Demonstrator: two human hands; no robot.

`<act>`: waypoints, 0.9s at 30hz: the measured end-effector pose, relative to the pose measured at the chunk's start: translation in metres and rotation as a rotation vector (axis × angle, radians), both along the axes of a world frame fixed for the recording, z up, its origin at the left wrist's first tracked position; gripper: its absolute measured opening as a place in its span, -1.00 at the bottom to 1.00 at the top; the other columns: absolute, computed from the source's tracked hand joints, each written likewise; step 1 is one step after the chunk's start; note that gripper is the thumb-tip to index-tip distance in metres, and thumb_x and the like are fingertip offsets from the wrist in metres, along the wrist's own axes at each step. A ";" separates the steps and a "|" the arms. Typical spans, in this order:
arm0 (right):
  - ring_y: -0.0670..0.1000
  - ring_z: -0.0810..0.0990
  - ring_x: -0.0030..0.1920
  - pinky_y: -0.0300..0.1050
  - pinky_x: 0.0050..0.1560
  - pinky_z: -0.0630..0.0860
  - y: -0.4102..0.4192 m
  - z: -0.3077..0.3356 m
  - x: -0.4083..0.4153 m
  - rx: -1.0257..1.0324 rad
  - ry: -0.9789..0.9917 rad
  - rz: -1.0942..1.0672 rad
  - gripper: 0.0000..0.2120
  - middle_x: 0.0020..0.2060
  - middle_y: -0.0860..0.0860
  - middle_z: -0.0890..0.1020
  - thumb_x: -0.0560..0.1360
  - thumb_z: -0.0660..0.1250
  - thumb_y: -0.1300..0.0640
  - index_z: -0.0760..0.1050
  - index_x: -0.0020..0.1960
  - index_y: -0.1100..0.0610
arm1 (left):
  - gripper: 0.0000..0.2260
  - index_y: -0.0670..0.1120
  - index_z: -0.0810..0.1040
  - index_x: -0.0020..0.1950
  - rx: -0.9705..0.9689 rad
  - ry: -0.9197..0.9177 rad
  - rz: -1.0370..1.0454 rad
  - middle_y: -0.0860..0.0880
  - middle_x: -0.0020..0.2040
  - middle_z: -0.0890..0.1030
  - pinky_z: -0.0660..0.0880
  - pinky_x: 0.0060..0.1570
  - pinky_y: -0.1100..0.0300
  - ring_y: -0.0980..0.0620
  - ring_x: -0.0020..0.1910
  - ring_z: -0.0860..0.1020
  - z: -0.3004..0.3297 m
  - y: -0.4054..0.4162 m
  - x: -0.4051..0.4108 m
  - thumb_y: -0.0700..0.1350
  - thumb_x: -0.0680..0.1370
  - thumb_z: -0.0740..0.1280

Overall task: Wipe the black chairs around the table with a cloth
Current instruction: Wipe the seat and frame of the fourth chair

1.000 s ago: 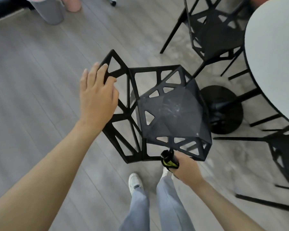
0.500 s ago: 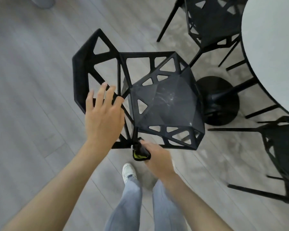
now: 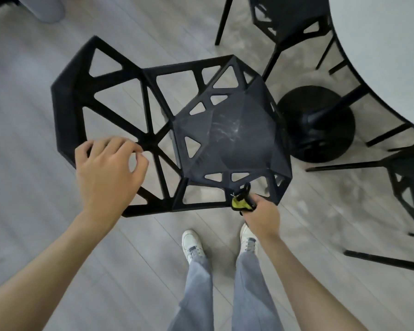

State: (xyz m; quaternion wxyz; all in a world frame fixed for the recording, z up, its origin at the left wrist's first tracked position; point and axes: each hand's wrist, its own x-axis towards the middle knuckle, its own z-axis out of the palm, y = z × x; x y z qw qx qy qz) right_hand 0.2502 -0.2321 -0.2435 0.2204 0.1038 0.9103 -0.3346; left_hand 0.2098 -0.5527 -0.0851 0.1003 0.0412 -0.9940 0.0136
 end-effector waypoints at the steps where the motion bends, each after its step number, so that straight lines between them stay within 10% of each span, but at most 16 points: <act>1: 0.03 0.64 -0.15 -0.15 -0.28 0.40 -0.017 0.006 0.003 -0.058 0.028 0.037 -0.79 -0.24 -0.10 0.69 0.47 0.39 -0.02 0.64 0.09 -0.12 | -0.76 -0.06 0.68 0.04 0.007 -0.005 0.000 -0.04 0.03 0.70 0.33 0.28 -0.10 -0.08 0.13 0.59 0.000 -0.001 0.001 -0.06 0.68 0.22; 9: -0.09 0.45 -0.34 -0.25 -0.34 0.29 -0.035 0.026 -0.001 -0.237 -0.007 0.269 -0.84 -0.42 -0.21 0.49 0.48 0.32 0.05 0.38 -0.18 -0.16 | -0.64 -0.10 0.67 0.03 0.003 -0.082 0.063 -0.09 0.05 0.70 0.32 0.27 -0.10 -0.13 0.15 0.57 0.003 0.003 -0.002 -0.08 0.68 0.08; 14: 0.00 0.58 -0.22 -0.12 -0.22 0.50 0.030 0.007 -0.012 -0.180 -0.080 0.194 -0.90 -0.28 -0.13 0.61 0.50 0.33 0.12 0.49 -0.14 -0.06 | -0.61 -0.10 0.63 0.15 0.017 -0.144 -0.007 -0.06 0.20 0.63 0.35 0.27 -0.11 -0.12 0.28 0.52 0.010 0.004 -0.003 -0.06 0.71 0.01; 22: 0.06 0.65 0.04 0.11 -0.10 0.67 0.105 -0.037 -0.027 -0.034 -0.138 0.213 -0.32 0.08 -0.16 0.56 0.29 0.28 0.40 0.58 0.22 -0.22 | -0.56 -0.10 0.71 0.06 0.000 -0.125 0.062 -0.04 0.18 0.65 0.38 0.26 -0.09 -0.09 0.28 0.54 0.007 0.005 -0.006 -0.01 0.73 0.04; 27: 0.17 0.64 0.00 0.03 -0.10 0.58 0.060 -0.031 -0.061 0.088 -0.090 0.437 -0.56 -0.07 0.01 0.68 0.44 0.30 0.35 0.65 0.12 -0.11 | -0.59 -0.10 0.70 -0.01 0.047 -0.054 0.070 -0.03 0.14 0.66 0.40 0.19 -0.06 -0.08 0.22 0.56 0.004 0.006 -0.004 -0.04 0.72 0.07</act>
